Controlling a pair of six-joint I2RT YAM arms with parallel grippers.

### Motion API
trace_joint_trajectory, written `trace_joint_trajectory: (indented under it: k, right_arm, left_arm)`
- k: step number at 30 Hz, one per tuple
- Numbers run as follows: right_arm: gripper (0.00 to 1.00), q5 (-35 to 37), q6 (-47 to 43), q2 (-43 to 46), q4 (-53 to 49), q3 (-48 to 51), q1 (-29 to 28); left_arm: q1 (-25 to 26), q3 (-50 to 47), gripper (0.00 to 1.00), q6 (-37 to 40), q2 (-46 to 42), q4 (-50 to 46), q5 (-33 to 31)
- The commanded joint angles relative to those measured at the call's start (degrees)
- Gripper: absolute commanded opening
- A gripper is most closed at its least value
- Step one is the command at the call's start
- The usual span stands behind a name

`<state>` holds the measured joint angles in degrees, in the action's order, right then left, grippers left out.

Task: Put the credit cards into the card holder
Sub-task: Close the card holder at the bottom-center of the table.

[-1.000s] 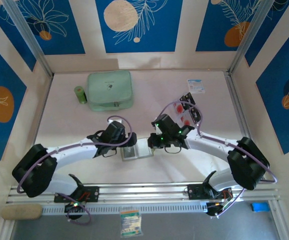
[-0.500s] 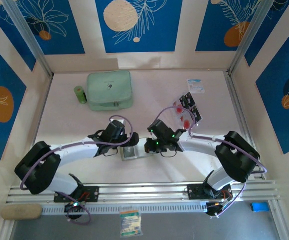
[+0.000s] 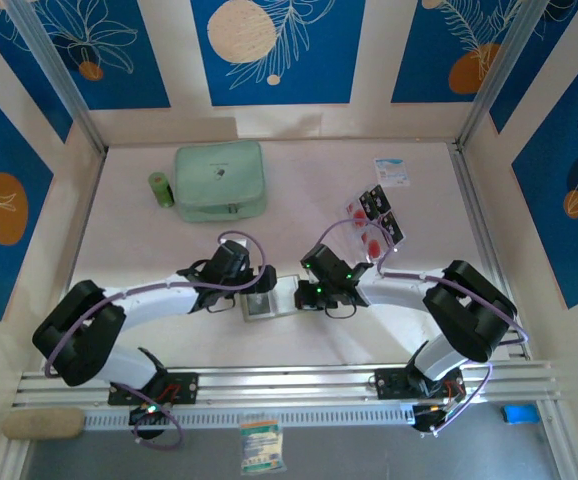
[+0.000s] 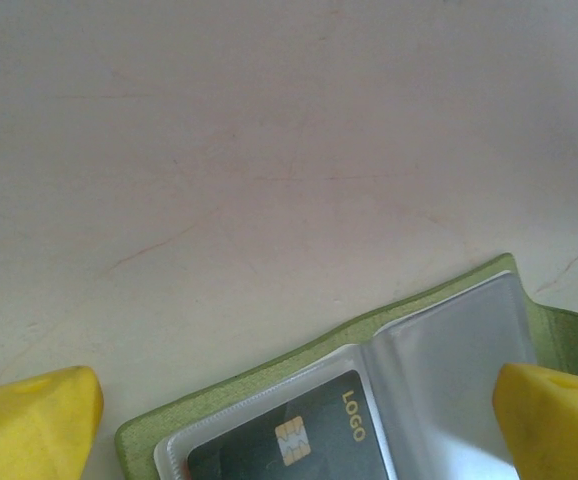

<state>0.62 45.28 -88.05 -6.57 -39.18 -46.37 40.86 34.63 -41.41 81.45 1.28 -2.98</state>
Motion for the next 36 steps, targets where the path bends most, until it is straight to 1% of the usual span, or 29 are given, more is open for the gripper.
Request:
trace_joint_trajectory:
  k: [1,11,19,27,36]
  right_arm:
    - [0.01,-0.4,0.8,-0.9,0.4,1.3,0.4]
    - [0.01,-0.4,1.1,-0.5,0.5,1.6,0.4]
    - [0.01,-0.4,1.2,-0.5,0.4,1.7,0.4]
    - [0.01,-0.5,1.4,-0.2,0.4,1.7,0.4]
    - [0.01,-0.5,1.5,-0.2,0.5,1.9,0.4]
  left_arm:
    - [-0.6,-0.8,1.00,1.5,1.1,0.9,0.6]
    - [-0.6,-0.4,1.00,1.4,2.7,1.8,2.2]
    - [-0.6,0.2,1.00,1.6,3.2,4.4,6.9]
    - [-0.6,0.0,1.00,0.5,0.3,6.5,10.1]
    - [-0.6,-0.5,1.00,-2.2,-3.2,8.7,11.6]
